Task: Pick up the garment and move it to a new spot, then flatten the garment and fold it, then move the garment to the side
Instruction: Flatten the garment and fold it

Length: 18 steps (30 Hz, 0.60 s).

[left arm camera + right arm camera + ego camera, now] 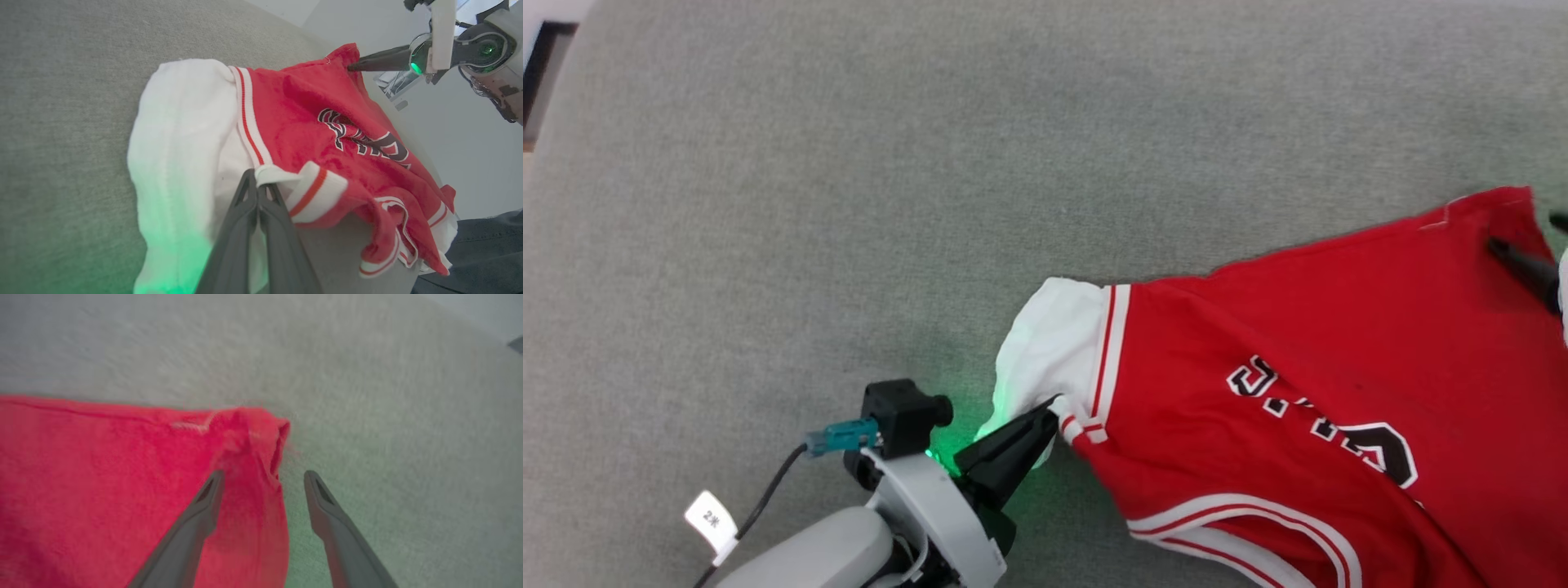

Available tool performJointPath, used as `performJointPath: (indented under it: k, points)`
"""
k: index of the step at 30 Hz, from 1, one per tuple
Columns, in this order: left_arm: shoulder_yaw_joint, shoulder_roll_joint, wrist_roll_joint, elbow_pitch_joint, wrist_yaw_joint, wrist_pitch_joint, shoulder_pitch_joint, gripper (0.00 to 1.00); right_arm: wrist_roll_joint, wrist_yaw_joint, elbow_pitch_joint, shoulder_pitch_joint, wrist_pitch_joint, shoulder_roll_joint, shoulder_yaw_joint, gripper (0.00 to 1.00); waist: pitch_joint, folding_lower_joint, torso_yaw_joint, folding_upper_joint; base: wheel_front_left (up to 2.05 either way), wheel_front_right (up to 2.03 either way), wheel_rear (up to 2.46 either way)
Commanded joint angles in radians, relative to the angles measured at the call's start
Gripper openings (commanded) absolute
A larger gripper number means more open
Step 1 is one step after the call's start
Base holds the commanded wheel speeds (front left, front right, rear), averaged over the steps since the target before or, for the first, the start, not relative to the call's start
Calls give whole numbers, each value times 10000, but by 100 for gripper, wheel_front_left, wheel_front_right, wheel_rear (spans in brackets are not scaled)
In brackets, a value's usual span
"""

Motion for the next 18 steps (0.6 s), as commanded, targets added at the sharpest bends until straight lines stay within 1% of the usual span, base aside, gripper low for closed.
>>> performJointPath:
  k: [1, 4, 7, 8, 9, 10, 11, 14, 16, 18]
  points:
    - [12, -117, 74, 89, -83, -7, -167, 0, 121, -15, 443, -252, 339, -256, 629, 100, 247, 0, 233, 0, 0, 0, 0]
    - [11, -250, 122, 222, -142, -13, -280, 0, 562, -15, 952, -635, 754, -532, 1475, 100, 374, 0, 303, 0, 0, 0, 0]
    - [13, -350, 125, 386, -169, -19, -342, 0, 932, -15, 1157, -757, 837, -680, 2176, 100, 431, 0, 314, 0, 0, 0, 0]
    - [20, -366, 104, 441, -172, -21, -377, 0, 1041, -15, 1209, -842, 781, -715, 2347, 77, 438, 0, 305, 0, 0, 0, 0]
    - [27, -373, 59, 500, -191, -22, -425, 0, 1148, -15, 1256, -895, 753, -731, 2504, 44, 438, 0, 291, 0, 0, 0, 0]
    - [36, -372, 3, 548, -210, -23, -486, 0, 1283, -15, 1262, -942, 717, -755, 2687, 26, 431, 0, 276, 0, 0, 0, 0]
    - [57, -369, -71, 595, -223, -24, -541, 0, 1416, -14, 1283, -1020, 650, -773, 2800, 1, 420, 0, 255, 0, 0, 0, 0]
    - [60, -295, -285, 715, -250, -4, -850, 0, 1633, -14, 1313, -1418, 178, -813, 2974, 0, 361, 0, 168, 0, 0, 0, 0]
    - [3, -278, -570, 517, -243, 24, -1129, 0, 1755, -15, 1383, -1718, -289, -805, 2992, 0, 320, 0, 92, 0, 0, 0, 0]
    - [-21, -94, -833, 346, -243, 67, -1504, 0, 1850, -15, 1511, -2041, -842, -732, 2921, 0, 288, 0, 30, 0, 0, 0, 0]
